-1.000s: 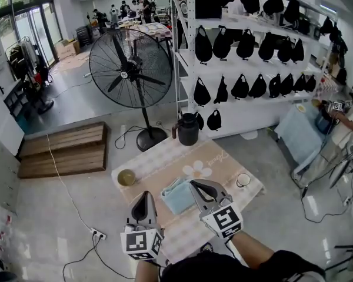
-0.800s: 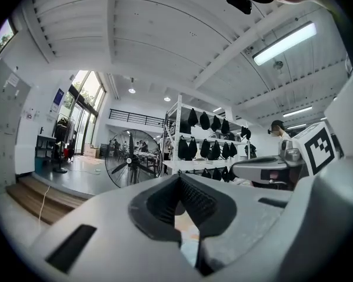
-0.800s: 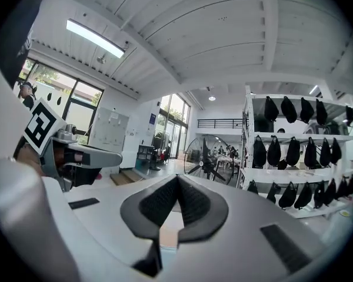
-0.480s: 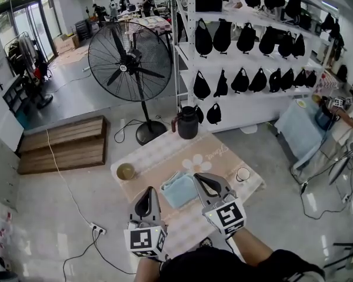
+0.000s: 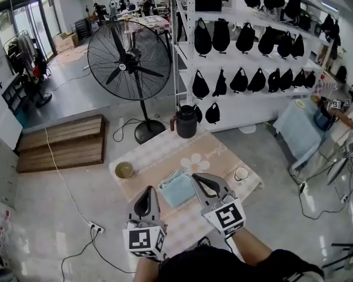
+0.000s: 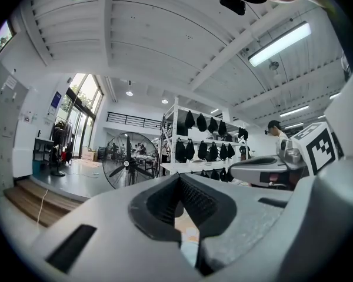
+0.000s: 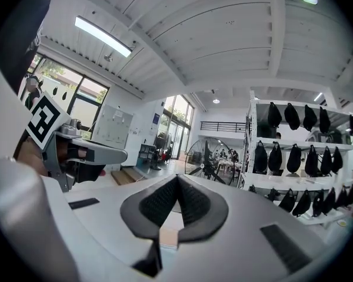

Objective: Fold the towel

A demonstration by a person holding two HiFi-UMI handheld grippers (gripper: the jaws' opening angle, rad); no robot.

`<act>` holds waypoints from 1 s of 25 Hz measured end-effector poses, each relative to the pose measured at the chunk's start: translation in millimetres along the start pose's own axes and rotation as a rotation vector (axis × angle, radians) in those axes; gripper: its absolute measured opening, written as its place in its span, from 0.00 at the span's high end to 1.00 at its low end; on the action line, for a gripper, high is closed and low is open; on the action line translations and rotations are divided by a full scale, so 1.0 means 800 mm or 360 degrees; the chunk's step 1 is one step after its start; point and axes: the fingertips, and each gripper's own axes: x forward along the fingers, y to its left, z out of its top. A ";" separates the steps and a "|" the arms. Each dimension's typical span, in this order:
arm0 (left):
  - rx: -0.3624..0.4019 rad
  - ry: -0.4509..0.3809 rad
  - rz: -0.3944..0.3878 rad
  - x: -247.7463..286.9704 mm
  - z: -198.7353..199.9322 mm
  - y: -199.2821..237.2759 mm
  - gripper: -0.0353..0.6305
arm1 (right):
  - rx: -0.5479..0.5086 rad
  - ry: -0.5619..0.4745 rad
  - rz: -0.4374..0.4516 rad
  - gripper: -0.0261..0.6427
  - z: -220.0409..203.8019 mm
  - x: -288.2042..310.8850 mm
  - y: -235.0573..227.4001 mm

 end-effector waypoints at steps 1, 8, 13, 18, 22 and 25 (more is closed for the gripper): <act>-0.0001 0.0004 0.0003 0.001 -0.001 0.000 0.94 | 0.0003 0.0000 -0.0002 0.96 0.000 0.000 -0.001; -0.0013 0.0031 0.0015 -0.003 -0.009 -0.001 0.94 | 0.0000 0.0010 -0.0002 0.96 -0.004 -0.007 -0.003; -0.0015 0.0041 0.0004 -0.002 -0.012 -0.005 0.94 | 0.0010 0.0016 -0.0007 0.96 -0.006 -0.010 -0.004; -0.0021 0.0055 0.0011 -0.003 -0.016 -0.002 0.94 | 0.0038 0.0031 -0.0036 0.96 -0.011 -0.016 -0.010; -0.0024 0.0058 0.0010 -0.003 -0.016 -0.001 0.94 | 0.0027 0.0032 -0.0045 0.96 -0.013 -0.017 -0.014; -0.0025 0.0063 0.0007 -0.003 -0.017 -0.001 0.94 | 0.0034 0.0044 -0.0030 0.96 -0.015 -0.017 -0.010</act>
